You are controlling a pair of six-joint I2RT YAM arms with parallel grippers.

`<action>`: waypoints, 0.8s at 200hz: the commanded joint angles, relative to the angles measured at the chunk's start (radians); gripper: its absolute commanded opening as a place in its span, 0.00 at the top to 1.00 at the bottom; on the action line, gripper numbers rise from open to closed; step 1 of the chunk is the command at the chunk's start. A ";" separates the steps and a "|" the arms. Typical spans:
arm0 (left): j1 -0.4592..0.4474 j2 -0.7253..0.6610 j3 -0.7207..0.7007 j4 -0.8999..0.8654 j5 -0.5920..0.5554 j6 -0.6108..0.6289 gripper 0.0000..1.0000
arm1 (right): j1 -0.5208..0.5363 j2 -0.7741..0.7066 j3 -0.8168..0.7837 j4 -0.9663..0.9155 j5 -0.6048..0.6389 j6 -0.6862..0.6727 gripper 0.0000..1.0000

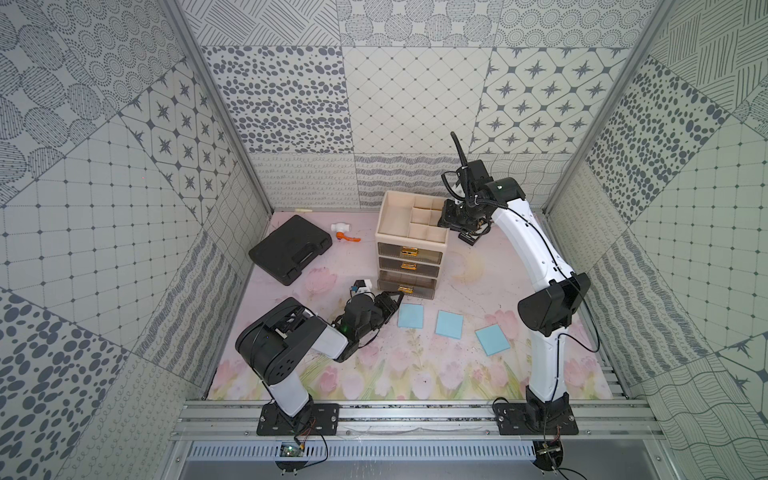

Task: Please put the sticky notes in the drawer by color
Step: Open the drawer in the storage box.

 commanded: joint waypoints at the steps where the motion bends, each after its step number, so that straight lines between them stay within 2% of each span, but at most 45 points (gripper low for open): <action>1: 0.005 0.015 0.036 0.142 -0.014 0.047 0.45 | 0.007 0.022 0.010 0.013 -0.002 -0.015 0.68; 31: 0.005 0.045 0.057 0.156 -0.020 0.051 0.46 | 0.007 0.021 0.006 0.012 -0.003 -0.019 0.68; 67: 0.004 0.079 0.056 0.183 -0.028 0.069 0.57 | 0.006 0.021 0.006 0.017 -0.004 -0.021 0.68; 129: 0.005 0.136 0.061 0.238 -0.046 0.054 0.57 | 0.006 0.019 -0.005 0.018 -0.003 -0.023 0.69; 160: 0.004 0.154 0.051 0.264 -0.068 0.048 0.64 | 0.006 0.012 -0.017 0.031 -0.005 -0.018 0.69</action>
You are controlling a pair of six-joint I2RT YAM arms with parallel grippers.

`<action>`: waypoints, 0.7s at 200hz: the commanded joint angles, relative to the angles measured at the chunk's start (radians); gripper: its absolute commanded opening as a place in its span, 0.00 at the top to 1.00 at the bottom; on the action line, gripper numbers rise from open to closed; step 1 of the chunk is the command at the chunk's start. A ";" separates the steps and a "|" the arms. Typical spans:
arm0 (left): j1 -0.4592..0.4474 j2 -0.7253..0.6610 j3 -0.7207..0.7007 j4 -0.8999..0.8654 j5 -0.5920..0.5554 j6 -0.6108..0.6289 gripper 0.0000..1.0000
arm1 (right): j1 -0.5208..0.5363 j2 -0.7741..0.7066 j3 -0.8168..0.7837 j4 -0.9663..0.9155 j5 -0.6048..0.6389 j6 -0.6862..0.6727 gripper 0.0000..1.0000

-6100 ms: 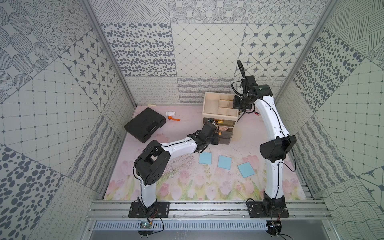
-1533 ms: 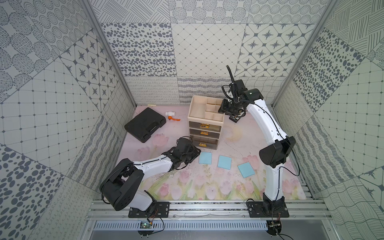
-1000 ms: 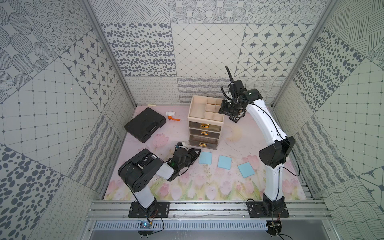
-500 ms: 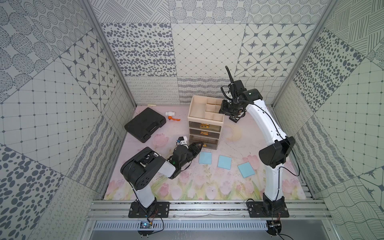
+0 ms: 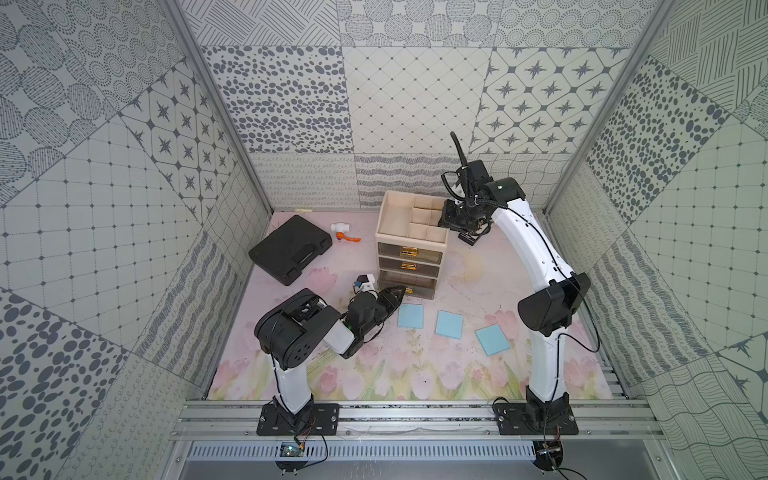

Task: Please put the sticky notes in the drawer by color
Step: Open the drawer in the storage box.

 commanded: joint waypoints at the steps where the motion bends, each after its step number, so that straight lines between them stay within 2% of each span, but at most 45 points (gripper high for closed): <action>1: 0.004 0.019 0.002 0.104 -0.034 0.019 0.64 | 0.006 0.012 -0.015 0.031 -0.007 -0.011 0.69; 45: 0.004 0.063 -0.015 0.169 -0.046 0.028 0.66 | 0.006 0.004 -0.040 0.051 -0.018 -0.009 0.69; 140: 0.006 0.077 0.011 0.168 -0.044 0.046 0.65 | 0.009 -0.011 -0.066 0.061 -0.026 -0.010 0.70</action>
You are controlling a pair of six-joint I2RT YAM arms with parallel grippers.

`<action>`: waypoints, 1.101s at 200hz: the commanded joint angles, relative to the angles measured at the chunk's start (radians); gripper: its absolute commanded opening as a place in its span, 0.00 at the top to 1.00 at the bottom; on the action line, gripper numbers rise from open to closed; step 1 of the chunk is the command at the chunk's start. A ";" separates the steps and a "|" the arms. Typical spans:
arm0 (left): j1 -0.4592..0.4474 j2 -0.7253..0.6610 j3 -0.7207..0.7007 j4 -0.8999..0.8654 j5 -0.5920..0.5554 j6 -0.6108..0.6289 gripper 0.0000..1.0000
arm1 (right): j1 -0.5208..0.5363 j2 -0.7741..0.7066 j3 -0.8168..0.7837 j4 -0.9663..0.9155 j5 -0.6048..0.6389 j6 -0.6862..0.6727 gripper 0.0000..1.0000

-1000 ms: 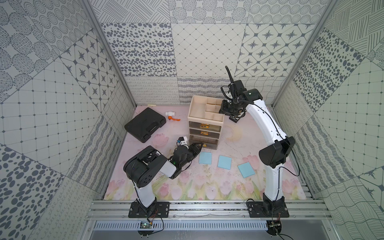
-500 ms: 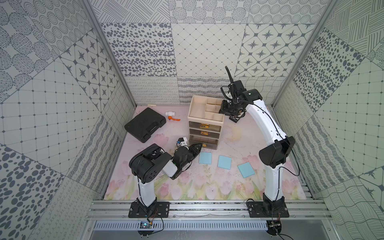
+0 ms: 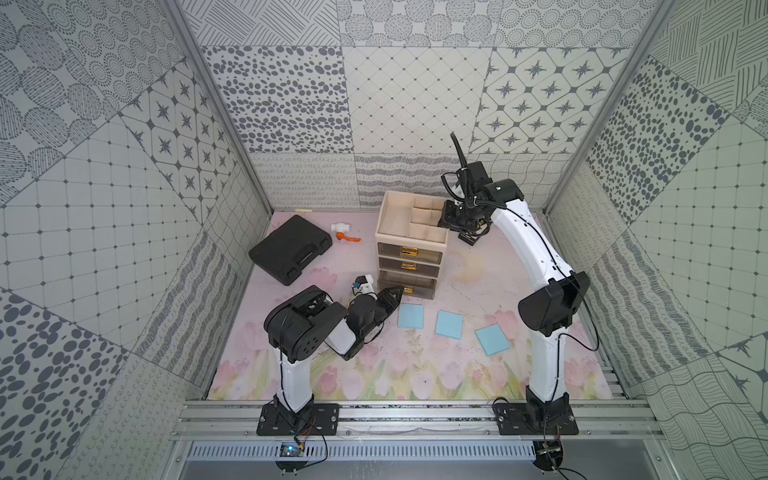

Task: Please put the sticky notes in the drawer by color
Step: Open the drawer in the storage box.

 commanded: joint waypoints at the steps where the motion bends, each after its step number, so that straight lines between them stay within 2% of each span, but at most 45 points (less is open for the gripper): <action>1: 0.005 0.009 0.016 0.070 -0.008 0.036 0.65 | 0.014 -0.011 -0.030 0.022 -0.026 -0.011 0.70; 112: 0.006 0.024 0.019 0.070 -0.023 0.041 0.70 | 0.016 -0.033 -0.063 0.043 -0.030 -0.021 0.70; 156: 0.004 0.021 0.021 0.069 -0.014 0.039 0.82 | 0.018 -0.037 -0.081 0.061 -0.034 -0.013 0.70; 220: 0.006 0.026 0.018 0.069 -0.017 0.043 0.83 | 0.017 -0.047 -0.089 0.065 -0.026 -0.015 0.70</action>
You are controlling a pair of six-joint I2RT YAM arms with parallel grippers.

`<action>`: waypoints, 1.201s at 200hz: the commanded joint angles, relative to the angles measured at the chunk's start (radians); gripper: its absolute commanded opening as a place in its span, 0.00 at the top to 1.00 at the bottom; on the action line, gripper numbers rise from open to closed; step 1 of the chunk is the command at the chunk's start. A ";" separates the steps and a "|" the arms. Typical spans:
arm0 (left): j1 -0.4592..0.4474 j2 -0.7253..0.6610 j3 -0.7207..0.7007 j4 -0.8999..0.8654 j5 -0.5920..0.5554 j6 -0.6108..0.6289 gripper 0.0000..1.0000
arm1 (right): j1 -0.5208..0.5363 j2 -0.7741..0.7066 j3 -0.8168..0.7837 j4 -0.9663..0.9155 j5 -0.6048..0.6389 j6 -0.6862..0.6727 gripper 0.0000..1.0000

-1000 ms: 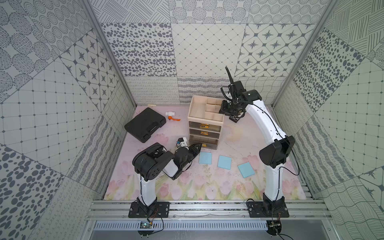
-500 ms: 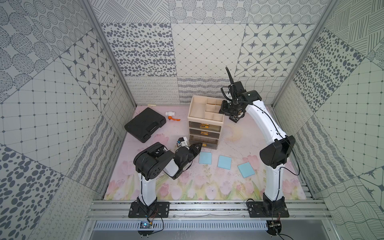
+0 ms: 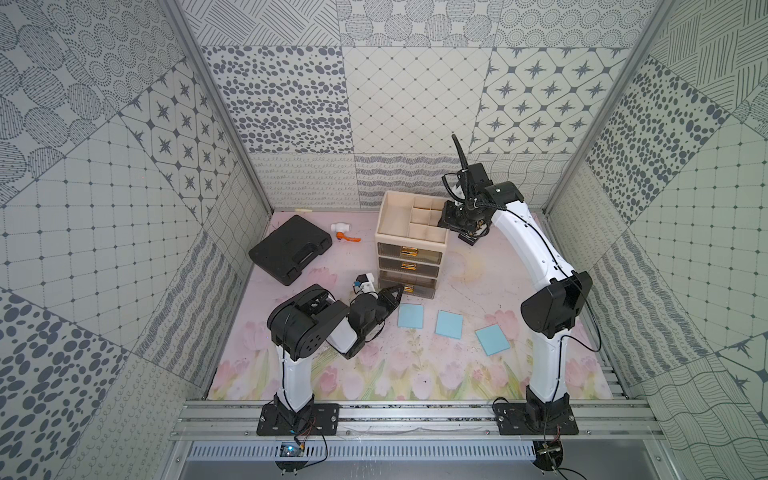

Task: Please put the sticky notes in the drawer by color
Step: Open the drawer in the storage box.

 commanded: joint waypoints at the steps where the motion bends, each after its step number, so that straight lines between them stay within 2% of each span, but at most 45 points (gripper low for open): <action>1: 0.005 0.004 0.000 0.041 -0.017 0.036 0.82 | 0.021 -0.020 -0.020 0.002 -0.024 -0.018 0.70; 118: 0.001 -0.024 -0.061 0.040 -0.006 0.004 0.82 | 0.021 0.009 -0.013 0.038 -0.010 0.023 0.72; 146: 0.000 -0.038 -0.062 0.040 0.012 -0.013 0.82 | 0.022 0.036 0.040 0.009 0.004 0.035 0.77; 240: -0.007 -0.056 -0.095 0.040 0.048 -0.051 0.82 | 0.022 0.116 0.185 -0.067 0.031 0.052 0.79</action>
